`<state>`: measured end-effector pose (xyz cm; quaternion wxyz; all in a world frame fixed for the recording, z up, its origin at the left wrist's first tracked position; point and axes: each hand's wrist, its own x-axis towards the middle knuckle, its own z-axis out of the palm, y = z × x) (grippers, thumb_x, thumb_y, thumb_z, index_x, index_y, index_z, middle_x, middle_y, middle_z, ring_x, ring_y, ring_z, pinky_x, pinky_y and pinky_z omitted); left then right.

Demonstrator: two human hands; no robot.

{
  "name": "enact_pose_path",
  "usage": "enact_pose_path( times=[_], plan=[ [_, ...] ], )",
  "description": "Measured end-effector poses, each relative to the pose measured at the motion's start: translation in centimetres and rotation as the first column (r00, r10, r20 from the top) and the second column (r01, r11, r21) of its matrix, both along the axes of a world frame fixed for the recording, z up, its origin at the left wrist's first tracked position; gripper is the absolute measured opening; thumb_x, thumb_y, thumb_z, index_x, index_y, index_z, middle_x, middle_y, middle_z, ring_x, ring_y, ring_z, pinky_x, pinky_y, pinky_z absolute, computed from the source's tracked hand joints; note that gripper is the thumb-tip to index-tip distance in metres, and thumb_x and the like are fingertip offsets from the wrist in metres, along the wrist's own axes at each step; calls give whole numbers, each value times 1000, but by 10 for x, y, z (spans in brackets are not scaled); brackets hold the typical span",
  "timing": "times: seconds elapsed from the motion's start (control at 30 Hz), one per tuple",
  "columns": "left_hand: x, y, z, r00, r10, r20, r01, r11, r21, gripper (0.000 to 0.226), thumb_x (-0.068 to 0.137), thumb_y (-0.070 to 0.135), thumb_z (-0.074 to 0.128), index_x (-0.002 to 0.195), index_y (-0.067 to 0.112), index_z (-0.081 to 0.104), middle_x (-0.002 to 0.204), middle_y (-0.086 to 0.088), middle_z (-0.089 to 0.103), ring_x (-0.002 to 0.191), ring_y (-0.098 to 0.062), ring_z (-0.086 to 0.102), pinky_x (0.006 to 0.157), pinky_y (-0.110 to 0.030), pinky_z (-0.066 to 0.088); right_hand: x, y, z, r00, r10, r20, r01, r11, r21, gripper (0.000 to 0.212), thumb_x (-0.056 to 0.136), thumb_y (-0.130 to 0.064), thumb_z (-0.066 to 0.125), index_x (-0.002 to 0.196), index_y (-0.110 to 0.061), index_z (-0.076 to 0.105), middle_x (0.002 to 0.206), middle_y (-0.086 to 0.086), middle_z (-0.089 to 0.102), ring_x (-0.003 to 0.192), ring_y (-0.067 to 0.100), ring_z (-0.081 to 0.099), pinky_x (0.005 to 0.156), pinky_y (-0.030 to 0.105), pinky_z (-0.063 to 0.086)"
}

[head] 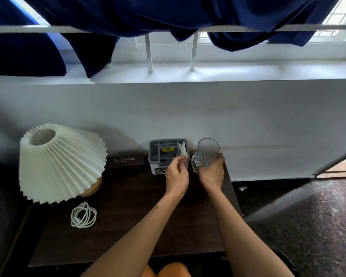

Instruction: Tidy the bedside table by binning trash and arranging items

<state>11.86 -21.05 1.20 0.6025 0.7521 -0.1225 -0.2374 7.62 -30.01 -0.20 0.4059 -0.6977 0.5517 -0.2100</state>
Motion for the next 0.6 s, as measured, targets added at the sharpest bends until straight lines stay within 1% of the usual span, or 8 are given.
enact_pose_path(
  times=[0.07, 0.17, 0.23, 0.33, 0.47, 0.6],
  plan=[
    [-6, 18, 2, 997, 29, 65, -29, 1000, 3, 29, 95, 10, 42, 117, 19, 59, 114, 4, 65, 109, -11, 60, 93, -24, 46, -5, 14, 5, 999, -34, 17, 33, 999, 20, 76, 79, -26, 67, 140, -8, 25, 135, 20, 49, 123, 40, 48, 95, 45, 43],
    [-11, 46, 3, 984, 64, 165, -74, 996, 53, 28, 96, 16, 43, 119, 18, 58, 118, 2, 65, 103, -6, 59, 91, -21, 45, -15, 35, 12, 999, -25, 20, 24, 999, 46, 79, 78, -22, 67, 143, -9, 23, 137, 20, 45, 125, 39, 46, 97, 43, 42],
    [-13, 67, 6, 969, 79, 232, -103, 990, 93, 30, 96, 17, 42, 123, 17, 56, 121, 1, 64, 105, -11, 60, 92, -24, 46, -22, 50, 16, 1000, 13, 14, -13, 998, 54, 80, 79, -18, 66, 145, -8, 20, 139, 19, 43, 126, 39, 44, 99, 41, 41],
    [-15, 94, 8, 949, 106, 296, -150, 980, 130, 31, 97, 17, 41, 125, 15, 55, 124, -3, 63, 110, -16, 60, 94, -26, 46, -29, 72, 24, 999, 45, -8, -44, 997, 65, 71, 83, -18, 63, 141, -7, 25, 140, 18, 44, 128, 36, 44, 100, 40, 40],
    [-23, 128, 8, 937, 103, 334, -168, 971, 172, 33, 97, 16, 40, 127, 12, 53, 126, -6, 62, 117, -19, 57, 93, -21, 39, -36, 105, 30, 996, 92, -3, -92, 995, 44, 61, 86, -20, 59, 138, -9, 30, 138, 17, 46, 126, 33, 45, 97, 41, 40],
    [-37, 160, 9, 926, 101, 365, -182, 964, 194, 35, 97, 16, 39, 130, 10, 50, 130, -7, 59, 121, -20, 55, 98, -27, 41, -44, 139, 35, 990, 132, 38, -132, 991, -16, 56, 88, -23, 57, 138, -10, 34, 140, 13, 45, 125, 29, 46, 97, 38, 40]
  ],
)
